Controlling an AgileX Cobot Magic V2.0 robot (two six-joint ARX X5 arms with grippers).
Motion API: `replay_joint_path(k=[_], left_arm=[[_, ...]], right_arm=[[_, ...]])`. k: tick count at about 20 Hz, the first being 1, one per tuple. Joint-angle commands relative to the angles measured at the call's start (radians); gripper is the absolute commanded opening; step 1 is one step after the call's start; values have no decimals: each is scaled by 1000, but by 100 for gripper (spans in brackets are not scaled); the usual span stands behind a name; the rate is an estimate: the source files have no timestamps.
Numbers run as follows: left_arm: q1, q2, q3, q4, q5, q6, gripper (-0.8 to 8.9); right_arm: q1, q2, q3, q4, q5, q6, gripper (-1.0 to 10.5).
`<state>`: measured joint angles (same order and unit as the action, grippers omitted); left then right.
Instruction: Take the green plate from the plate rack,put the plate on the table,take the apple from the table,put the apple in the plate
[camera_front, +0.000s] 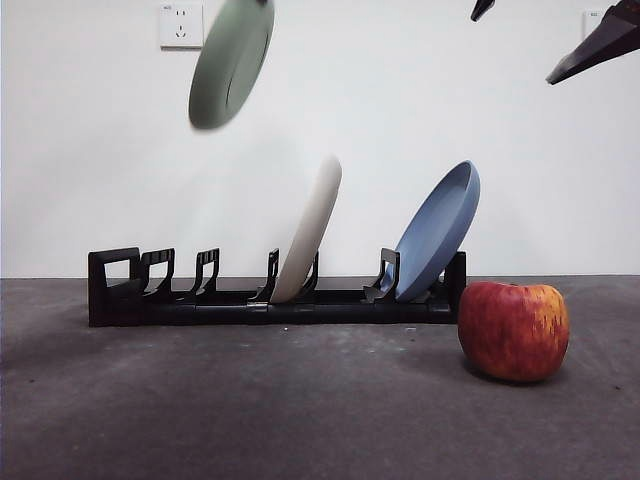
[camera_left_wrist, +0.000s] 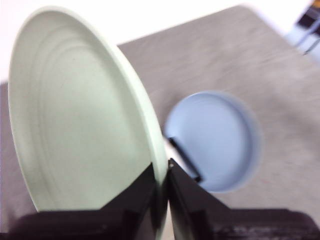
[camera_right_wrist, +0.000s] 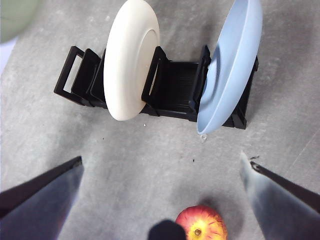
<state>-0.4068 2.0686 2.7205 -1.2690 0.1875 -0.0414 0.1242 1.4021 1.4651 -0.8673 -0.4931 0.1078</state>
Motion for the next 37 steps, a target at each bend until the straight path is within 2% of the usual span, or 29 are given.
replay_joint_path(k=[1,7,9,11,13,17,20,23,25,27,31,34,37], left_arm=[[-29,1,115,-61,-3,26,-9],[-182,-153,96,-69,-30,55,-8],[-264,-245,-6,-69,-140,96,-8],[-355,-376,-193,-69,-263,124,-9],[-424,-500,-391,-69,-298,118,-9],[-526,-738,-813,-69,-329,-19,-9],[-615,-828,-1070,-69,-419,-151,-9],[-698,-830,-1274,-55,-592,-291,-9],[-729,-809,-1375,48,-657,-336,-9],[-743,-771,-1438,172,-659,-343,-9],[-744,-624,-1449,317,-662,-323,-9],[-744,-503,-1449,381,-669,-269,-9],[-744,-395,-1449,408,-671,-261,-9]], right_arm=[[2,3,4,4,3,-7,558],[1,3,4,-50,3,-14,558],[1,3,4,-57,3,-15,558],[0,3,4,-56,4,-15,558],[0,3,4,-56,8,-15,558],[0,3,4,-55,13,-14,558],[0,3,4,-53,13,-14,558],[0,3,4,-53,13,-14,558],[0,3,4,-54,13,-10,558],[0,3,4,-58,13,-6,558],[0,3,4,-84,13,-7,558],[1,2,4,-100,13,-7,558],[1,2,4,-107,13,-7,558]])
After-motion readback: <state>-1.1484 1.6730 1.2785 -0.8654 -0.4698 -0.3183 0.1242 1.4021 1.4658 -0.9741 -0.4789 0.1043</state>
